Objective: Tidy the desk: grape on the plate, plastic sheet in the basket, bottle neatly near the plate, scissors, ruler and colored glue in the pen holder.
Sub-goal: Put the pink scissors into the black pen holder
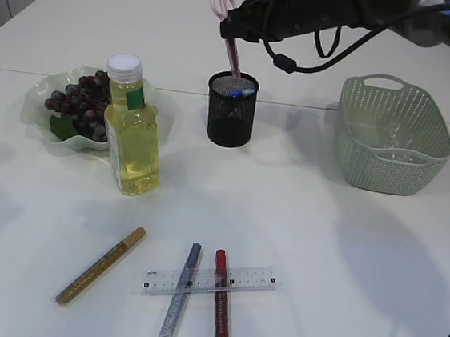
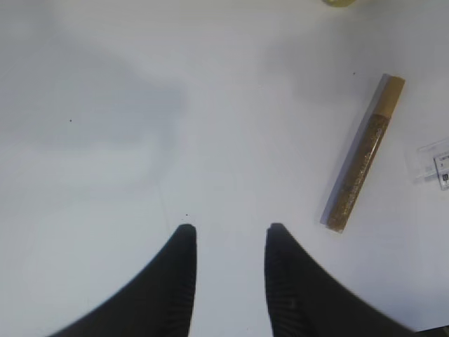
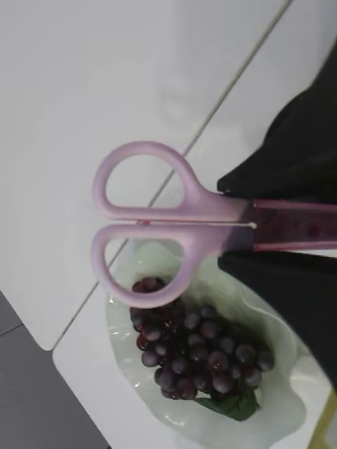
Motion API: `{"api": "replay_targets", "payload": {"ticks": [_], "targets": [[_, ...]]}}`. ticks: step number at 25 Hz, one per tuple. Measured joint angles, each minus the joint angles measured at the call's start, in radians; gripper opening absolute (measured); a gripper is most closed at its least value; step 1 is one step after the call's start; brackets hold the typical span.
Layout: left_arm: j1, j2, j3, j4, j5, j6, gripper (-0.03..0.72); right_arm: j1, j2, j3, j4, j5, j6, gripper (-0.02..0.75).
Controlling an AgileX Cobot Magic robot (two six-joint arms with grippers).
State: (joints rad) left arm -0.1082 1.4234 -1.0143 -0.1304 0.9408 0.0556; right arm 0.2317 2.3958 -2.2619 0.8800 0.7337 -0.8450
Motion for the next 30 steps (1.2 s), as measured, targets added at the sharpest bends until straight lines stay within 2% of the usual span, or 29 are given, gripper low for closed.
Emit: {"api": "replay_targets", "payload": {"ticks": [6,16,23,30], "targets": [[0.000,0.000,0.000,0.002,0.002,0.000,0.242,0.000,0.032,0.000,0.150,-0.127,-0.176,0.192],[0.000,0.000,0.000,0.005,0.003,0.000,0.243,0.000,0.139,0.000,0.370,-0.178,-0.423,0.193],[0.000,0.000,0.000,0.007,0.005,0.000,0.242,0.000,0.158,0.000,0.397,-0.195,-0.440,0.207],[0.000,0.000,0.000,0.007,0.005,0.000,0.242,0.000,0.158,0.000,0.399,-0.178,-0.454,0.269]]}}
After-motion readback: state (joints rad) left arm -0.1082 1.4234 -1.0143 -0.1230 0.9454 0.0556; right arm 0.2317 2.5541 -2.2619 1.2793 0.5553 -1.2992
